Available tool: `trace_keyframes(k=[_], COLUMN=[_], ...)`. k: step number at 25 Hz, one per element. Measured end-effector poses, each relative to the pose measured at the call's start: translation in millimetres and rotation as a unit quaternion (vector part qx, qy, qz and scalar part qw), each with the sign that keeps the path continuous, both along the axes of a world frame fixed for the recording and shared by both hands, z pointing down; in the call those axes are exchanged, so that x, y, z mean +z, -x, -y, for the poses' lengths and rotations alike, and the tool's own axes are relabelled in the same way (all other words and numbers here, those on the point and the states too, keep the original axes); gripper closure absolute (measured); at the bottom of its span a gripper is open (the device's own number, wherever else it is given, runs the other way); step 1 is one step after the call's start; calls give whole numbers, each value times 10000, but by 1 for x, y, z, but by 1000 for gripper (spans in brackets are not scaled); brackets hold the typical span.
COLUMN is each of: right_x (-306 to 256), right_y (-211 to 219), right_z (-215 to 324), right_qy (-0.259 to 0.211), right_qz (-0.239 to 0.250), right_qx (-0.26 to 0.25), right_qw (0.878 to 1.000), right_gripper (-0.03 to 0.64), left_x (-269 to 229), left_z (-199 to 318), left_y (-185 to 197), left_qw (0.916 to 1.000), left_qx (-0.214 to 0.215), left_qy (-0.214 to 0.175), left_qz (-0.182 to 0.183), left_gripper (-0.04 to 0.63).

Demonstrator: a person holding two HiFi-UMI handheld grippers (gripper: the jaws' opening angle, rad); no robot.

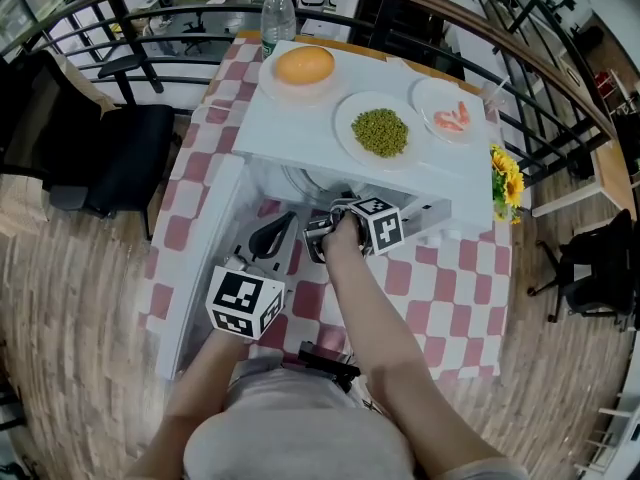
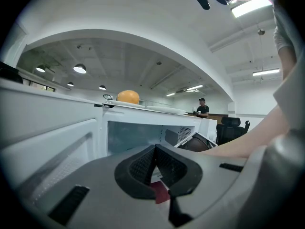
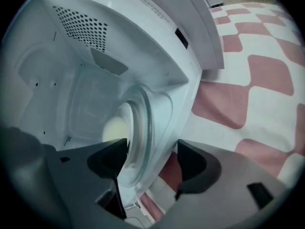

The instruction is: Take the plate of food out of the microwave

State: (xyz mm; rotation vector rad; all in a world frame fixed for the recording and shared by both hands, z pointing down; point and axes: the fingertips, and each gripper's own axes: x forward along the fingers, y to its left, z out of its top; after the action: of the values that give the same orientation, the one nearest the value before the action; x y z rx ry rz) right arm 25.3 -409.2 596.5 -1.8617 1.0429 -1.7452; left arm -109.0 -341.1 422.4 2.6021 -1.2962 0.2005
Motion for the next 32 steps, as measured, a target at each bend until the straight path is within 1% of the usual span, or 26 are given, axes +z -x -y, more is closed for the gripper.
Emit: trace_keyframes(k=[9,18,23,24,26,29,32], right_x=[-4,-14,-18,-20,-25,-27,-27], right_y=[-1,0,0,-1,-2,-5,-7], right_z=[-9,-17,-21,-21,-20,-20,-20], right_qy=[-334,-692,-917,-970,-1048,-1121,-1319], right_qz=[179,258,287,250,156,262,441], right_qx=[-77,-265,-394,-436,-509,-499,-455], right_qw=[9993,9969,9946,9940,9931,9921,9892], right_gripper=[330,442,488,500,568,571,575], left_x=[1,1,4,4,5,5,5], left_z=[-7,-15,-19,-20,-21,-22,-23], left_y=[-3,-8,-9,-10,-12,-14,-15], left_qw=[10000,10000,10000,10000,10000,10000,9999], left_qx=[-3,39,37,36,41,61,68], left_qy=[4,14,48,54,60,63,75], left_qz=[15,4,-3,-4,-11,-18,-9], left_gripper=[594,594,594,594,594,594,594])
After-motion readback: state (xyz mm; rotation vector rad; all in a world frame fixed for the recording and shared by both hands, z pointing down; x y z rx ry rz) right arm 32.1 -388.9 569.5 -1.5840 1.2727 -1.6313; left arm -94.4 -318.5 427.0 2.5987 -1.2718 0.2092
